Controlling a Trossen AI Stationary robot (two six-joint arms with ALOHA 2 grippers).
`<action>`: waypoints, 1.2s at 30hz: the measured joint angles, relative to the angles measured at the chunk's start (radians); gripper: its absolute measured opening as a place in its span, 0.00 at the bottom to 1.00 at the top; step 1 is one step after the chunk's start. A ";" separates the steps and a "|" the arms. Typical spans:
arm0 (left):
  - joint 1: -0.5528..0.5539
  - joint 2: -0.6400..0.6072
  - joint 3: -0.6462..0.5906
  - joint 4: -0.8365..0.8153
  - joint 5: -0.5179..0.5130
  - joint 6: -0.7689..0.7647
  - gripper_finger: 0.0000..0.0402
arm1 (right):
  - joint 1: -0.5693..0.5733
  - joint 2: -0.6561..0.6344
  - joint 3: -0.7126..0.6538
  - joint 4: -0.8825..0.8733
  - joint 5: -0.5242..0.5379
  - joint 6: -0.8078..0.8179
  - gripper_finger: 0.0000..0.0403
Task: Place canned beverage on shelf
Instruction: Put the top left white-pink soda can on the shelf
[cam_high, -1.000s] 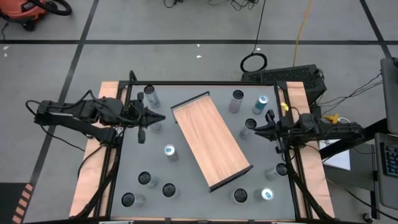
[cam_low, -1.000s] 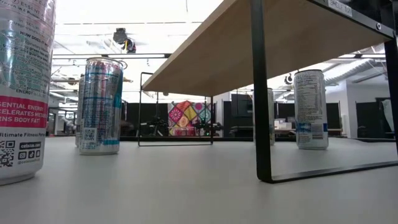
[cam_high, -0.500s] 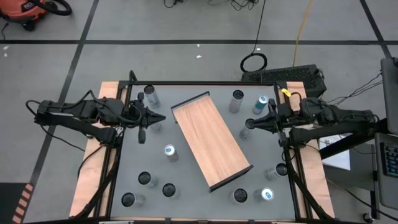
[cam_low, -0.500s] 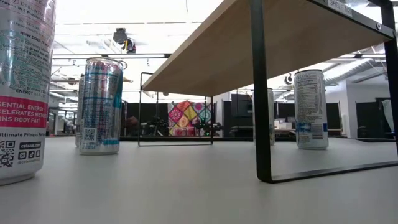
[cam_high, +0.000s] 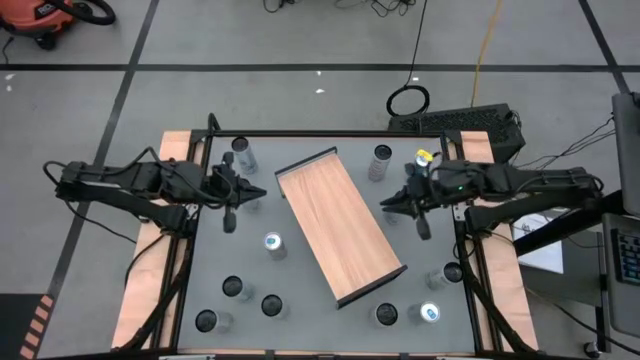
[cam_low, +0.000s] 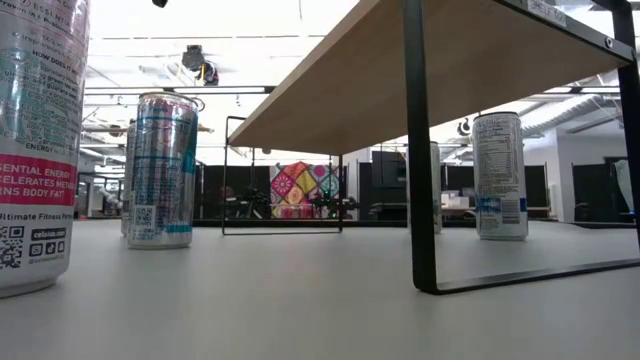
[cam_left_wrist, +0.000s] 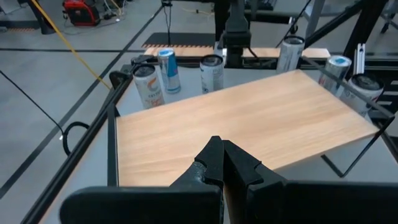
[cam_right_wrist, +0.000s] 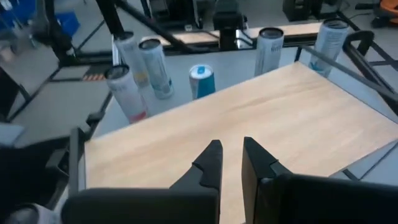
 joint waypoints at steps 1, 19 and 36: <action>0.000 0.002 -0.004 0.000 0.000 0.000 0.00 | 0.012 0.006 -0.016 0.021 0.001 -0.011 0.00; 0.002 0.007 -0.071 -0.101 -0.191 -0.137 0.04 | 0.181 0.179 -0.098 0.224 0.183 -0.020 0.00; 0.135 0.007 -0.071 -0.389 -0.308 -0.260 0.57 | 0.187 0.203 -0.098 0.291 0.235 0.035 0.00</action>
